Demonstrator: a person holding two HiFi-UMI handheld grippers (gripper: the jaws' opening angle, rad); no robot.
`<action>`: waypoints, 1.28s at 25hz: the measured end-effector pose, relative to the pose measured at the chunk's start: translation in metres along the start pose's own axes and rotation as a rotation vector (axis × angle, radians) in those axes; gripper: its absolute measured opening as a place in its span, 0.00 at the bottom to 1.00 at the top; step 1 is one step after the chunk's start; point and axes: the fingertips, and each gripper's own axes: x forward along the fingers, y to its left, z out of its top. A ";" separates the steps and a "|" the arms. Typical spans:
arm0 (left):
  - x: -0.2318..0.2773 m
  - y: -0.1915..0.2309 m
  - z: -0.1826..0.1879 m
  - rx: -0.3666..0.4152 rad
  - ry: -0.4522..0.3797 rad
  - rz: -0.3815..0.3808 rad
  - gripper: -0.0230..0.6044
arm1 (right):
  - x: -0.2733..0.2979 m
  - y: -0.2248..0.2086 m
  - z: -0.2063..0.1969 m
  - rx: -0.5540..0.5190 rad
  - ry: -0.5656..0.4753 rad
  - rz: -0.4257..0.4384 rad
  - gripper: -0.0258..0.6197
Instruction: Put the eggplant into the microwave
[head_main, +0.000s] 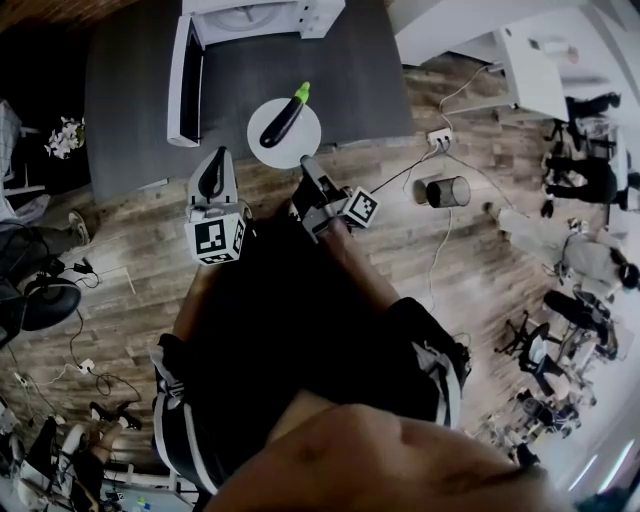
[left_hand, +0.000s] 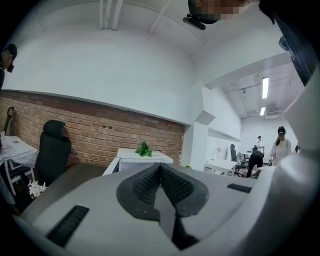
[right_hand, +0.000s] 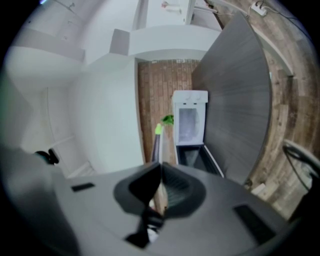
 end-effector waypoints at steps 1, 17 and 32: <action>-0.001 0.002 0.001 0.003 -0.001 -0.006 0.10 | 0.002 0.000 -0.002 0.001 -0.007 0.000 0.10; -0.004 0.037 0.011 -0.006 -0.014 -0.086 0.10 | 0.050 -0.010 -0.029 0.024 -0.082 0.012 0.10; 0.036 0.053 0.010 -0.037 -0.006 -0.038 0.10 | 0.102 -0.019 0.003 0.016 -0.030 0.011 0.10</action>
